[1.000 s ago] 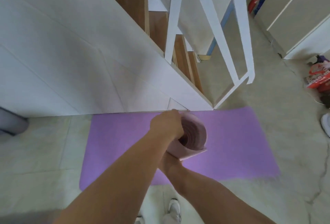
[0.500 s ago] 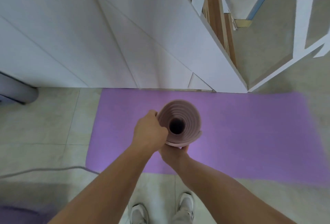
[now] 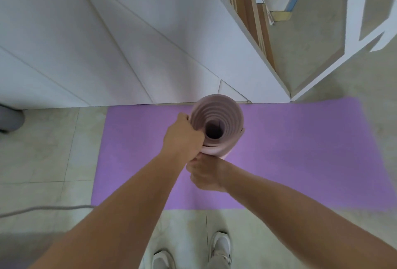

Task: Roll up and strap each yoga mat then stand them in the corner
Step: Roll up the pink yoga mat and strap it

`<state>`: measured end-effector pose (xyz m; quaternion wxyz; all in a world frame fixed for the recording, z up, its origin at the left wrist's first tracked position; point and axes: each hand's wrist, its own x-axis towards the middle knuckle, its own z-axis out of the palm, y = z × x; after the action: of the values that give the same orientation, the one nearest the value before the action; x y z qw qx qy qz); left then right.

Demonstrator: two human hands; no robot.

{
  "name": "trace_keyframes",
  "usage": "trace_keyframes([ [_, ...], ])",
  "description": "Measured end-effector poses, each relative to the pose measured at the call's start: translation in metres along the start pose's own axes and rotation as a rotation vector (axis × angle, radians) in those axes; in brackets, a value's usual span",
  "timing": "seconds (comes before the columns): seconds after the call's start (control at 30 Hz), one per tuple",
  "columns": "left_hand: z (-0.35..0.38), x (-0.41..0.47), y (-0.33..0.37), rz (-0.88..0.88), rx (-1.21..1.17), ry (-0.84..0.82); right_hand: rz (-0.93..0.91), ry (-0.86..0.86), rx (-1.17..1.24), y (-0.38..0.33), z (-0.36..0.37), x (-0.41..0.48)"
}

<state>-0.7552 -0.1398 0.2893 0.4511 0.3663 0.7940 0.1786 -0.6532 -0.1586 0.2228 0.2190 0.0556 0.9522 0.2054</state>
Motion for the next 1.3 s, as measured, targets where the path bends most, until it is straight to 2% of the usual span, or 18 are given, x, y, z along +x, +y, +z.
trace_keyframes([
  [0.07,0.006,0.001,-0.004,-0.004,-0.002,0.002,-0.031,0.04,0.481,0.009,0.0,-0.016],
  [0.1,0.009,0.001,-0.005,-0.02,-0.009,0.019,-0.005,0.003,0.69,0.008,0.002,-0.022],
  [0.17,0.012,0.001,-0.007,-0.073,-0.074,0.057,0.19,-0.033,0.998,0.003,0.01,-0.04],
  [0.23,0.017,0.003,-0.004,-0.103,-0.17,0.065,0.619,0.001,1.452,-0.003,0.016,-0.061],
  [0.27,0.02,0.003,-0.002,-0.107,-0.197,0.063,0.909,0.064,1.655,0.001,0.015,-0.071],
  [0.3,0.024,0.004,0.0,-0.106,-0.217,0.061,1.207,0.181,1.849,0.007,0.012,-0.078],
  [0.37,0.032,0.004,0.002,-0.109,-0.266,0.06,1.641,0.386,2.245,0.023,-0.001,-0.088],
  [0.4,0.036,0.004,0.001,-0.112,-0.291,0.063,1.728,0.436,2.421,0.032,-0.01,-0.088],
  [0.43,0.038,0.003,0.001,-0.125,-0.32,0.071,1.719,0.406,2.485,0.041,-0.019,-0.086],
  [0.5,0.043,0.002,0.0,-0.156,-0.371,0.076,1.637,0.243,2.439,0.053,-0.03,-0.075],
  [0.57,0.047,0.001,-0.002,-0.19,-0.443,0.085,1.623,0.164,2.355,0.062,-0.03,-0.059],
  [0.7,0.061,0.0,-0.017,-0.232,-0.632,0.075,1.682,0.19,2.217,0.063,-0.016,-0.037],
  [0.83,0.071,-0.002,-0.025,-0.239,-0.736,0.088,1.65,0.248,2.013,0.049,-0.003,-0.031],
  [1.0,0.047,-0.001,-0.014,-0.258,-0.534,-0.053,1.536,0.165,1.848,0.062,0.007,-0.038],
  [1.1,0.023,0.017,-0.001,-0.171,-0.489,0.066,1.29,0.053,1.731,0.07,0.004,-0.041],
  [1.2,0.022,0.031,-0.002,-0.112,-0.239,0.089,1.012,-0.04,1.62,0.067,0.0,-0.035],
  [1.27,0.025,0.031,-0.01,-0.099,-0.078,0.133,1.002,-0.044,1.687,0.063,0.0,-0.03],
  [1.3,0.027,0.032,-0.013,-0.104,-0.079,0.158,1.05,-0.024,1.776,0.061,0.0,-0.027],
])
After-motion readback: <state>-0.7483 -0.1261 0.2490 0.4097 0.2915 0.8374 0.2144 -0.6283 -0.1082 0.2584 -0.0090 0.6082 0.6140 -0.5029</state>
